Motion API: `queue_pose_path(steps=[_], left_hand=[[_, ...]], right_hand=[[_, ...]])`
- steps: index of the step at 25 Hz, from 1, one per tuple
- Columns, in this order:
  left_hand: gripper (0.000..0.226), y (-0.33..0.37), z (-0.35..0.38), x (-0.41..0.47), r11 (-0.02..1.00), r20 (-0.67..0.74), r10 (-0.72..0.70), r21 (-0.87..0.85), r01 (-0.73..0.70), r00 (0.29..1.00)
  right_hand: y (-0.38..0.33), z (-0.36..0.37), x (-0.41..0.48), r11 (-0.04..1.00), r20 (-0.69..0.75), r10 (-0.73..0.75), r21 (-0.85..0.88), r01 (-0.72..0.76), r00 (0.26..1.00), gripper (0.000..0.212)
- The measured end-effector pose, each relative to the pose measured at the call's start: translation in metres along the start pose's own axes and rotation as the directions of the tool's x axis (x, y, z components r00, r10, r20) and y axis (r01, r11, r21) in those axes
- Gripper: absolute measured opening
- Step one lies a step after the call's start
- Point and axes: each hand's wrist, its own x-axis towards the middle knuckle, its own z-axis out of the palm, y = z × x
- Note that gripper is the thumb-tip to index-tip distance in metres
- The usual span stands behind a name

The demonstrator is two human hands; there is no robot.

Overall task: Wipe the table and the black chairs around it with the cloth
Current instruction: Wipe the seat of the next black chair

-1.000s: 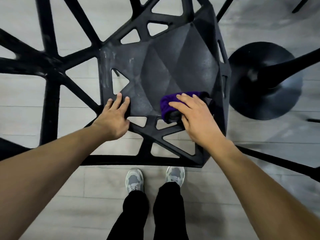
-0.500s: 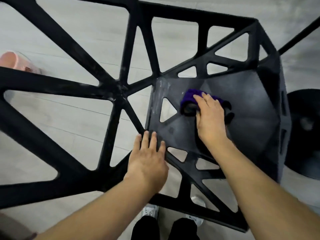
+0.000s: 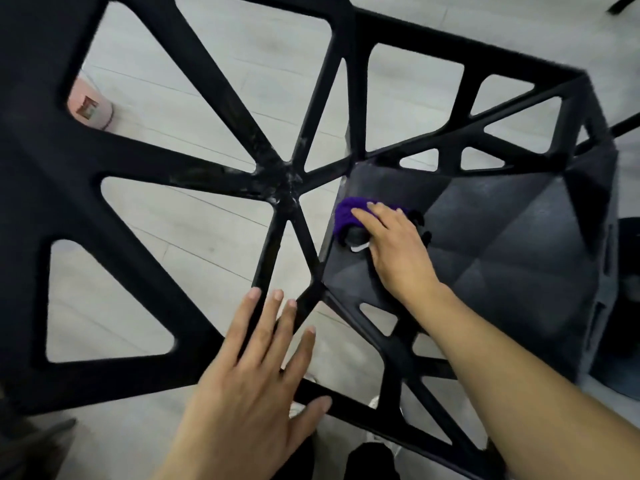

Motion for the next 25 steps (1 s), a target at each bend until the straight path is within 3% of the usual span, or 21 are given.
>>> queue_pose_path(steps=[3, 6, 9, 11, 13, 15, 19, 25], left_hand=[[0.067, 0.015, 0.015, 0.013, 0.997, -0.093, 0.045, -0.054, -0.05, 0.995], [0.069, 0.022, 0.02, 0.024, 0.992, -0.1, -0.032, -0.127, 0.019, 0.995], [0.072, 0.025, 0.013, 0.027, 0.979, -0.059, -0.109, -0.181, 0.097, 0.992], [0.072, 0.027, 0.011, 0.027, 0.97, -0.093, -0.144, -0.208, 0.123, 0.985], [0.071, 0.031, 0.013, 0.027, 0.959, -0.162, -0.194, -0.239, 0.152, 0.968], [0.071, 0.033, 0.016, 0.028, 0.95, -0.225, -0.236, -0.256, 0.176, 0.945], [0.069, 0.035, 0.02, 0.032, 0.945, -0.285, -0.264, -0.267, 0.188, 0.922], [0.053, 0.035, 0.014, 0.031, 0.935, -0.266, -0.274, -0.297, 0.191, 0.924]], right_hand=[[-0.001, 0.006, 0.057, 0.989, -0.123, 0.146, 0.036, -0.142, 0.982, 0.054], [-0.025, 0.021, 0.032, 0.968, -0.162, 0.229, 0.138, -0.208, 0.96, 0.053], [-0.044, 0.02, -0.047, 0.992, -0.01, 0.027, 0.124, -0.025, 1.0, 0.053], [-0.036, 0.002, -0.054, 0.99, 0.036, -0.062, 0.129, 0.057, 0.997, 0.057], [-0.022, -0.015, -0.013, 0.986, -0.164, 0.08, 0.159, -0.053, 0.983, 0.055], [-0.008, -0.027, 0.05, 0.966, -0.311, 0.248, 0.157, -0.207, 0.918, 0.057], [-0.001, -0.003, 0.09, 0.963, -0.214, 0.264, 0.108, -0.246, 0.941, 0.06], [-0.045, 0.022, -0.026, 0.972, -0.047, 0.112, 0.212, -0.1, 0.993, 0.057]])
